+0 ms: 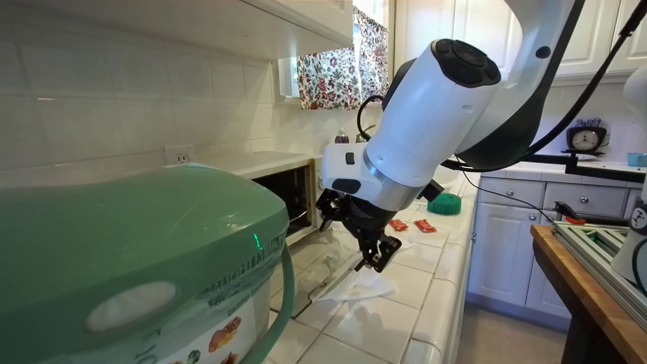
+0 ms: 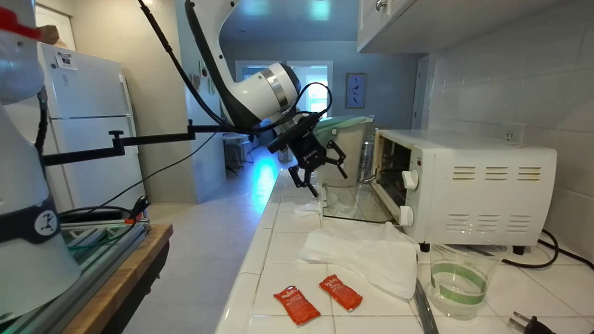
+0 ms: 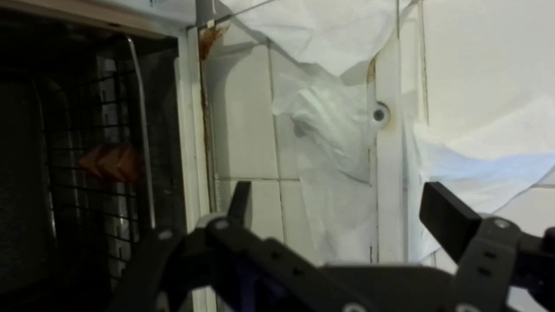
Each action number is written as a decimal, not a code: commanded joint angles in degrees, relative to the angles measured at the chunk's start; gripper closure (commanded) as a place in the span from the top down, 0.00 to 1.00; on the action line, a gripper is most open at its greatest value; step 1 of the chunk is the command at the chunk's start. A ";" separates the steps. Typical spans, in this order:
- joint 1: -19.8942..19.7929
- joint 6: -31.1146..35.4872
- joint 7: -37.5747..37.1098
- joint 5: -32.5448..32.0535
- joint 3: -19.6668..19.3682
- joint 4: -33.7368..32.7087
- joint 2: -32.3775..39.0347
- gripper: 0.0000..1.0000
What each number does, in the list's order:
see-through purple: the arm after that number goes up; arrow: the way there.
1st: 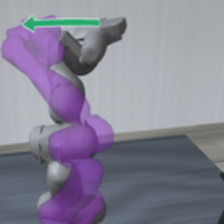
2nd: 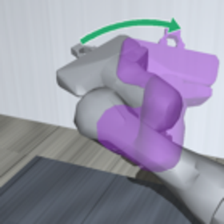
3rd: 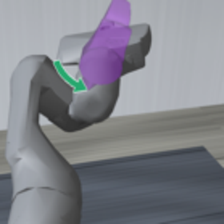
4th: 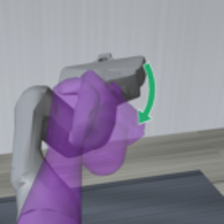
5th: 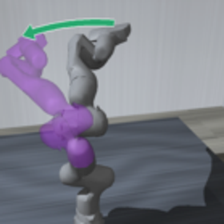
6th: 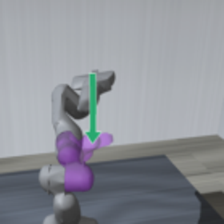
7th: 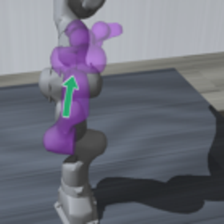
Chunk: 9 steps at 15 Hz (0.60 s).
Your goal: Close the oven door
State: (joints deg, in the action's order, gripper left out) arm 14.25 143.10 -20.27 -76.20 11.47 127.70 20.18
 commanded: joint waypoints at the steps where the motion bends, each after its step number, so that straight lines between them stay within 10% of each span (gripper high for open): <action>1: 0.72 -0.58 -2.56 -3.47 -0.48 -1.87 1.71 1.00; 9: 0.62 -0.87 -4.97 -8.00 -0.18 -2.55 2.31 1.00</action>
State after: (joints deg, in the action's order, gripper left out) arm 14.30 143.10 -22.92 -81.61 11.50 126.34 21.67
